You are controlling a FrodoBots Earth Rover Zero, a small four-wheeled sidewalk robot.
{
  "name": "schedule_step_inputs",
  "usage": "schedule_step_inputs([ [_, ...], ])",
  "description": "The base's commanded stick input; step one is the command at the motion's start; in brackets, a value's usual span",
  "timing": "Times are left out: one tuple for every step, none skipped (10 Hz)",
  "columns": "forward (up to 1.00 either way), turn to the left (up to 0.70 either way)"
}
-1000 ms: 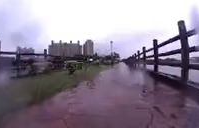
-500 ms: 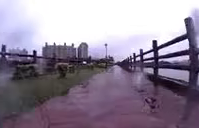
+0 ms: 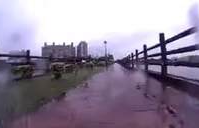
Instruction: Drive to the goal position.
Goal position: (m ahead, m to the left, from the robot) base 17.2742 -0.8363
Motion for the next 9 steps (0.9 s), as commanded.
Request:
schedule_step_inputs([
  [1.0, 0.0],
  [1.0, 0.0],
  [1.0, 0.0],
  [1.0, 0.0],
  [1.0, 0.0],
  [1.0, 0.0],
  [1.0, 0.0],
  [1.0, 0.0],
  [1.0, 0.0],
])
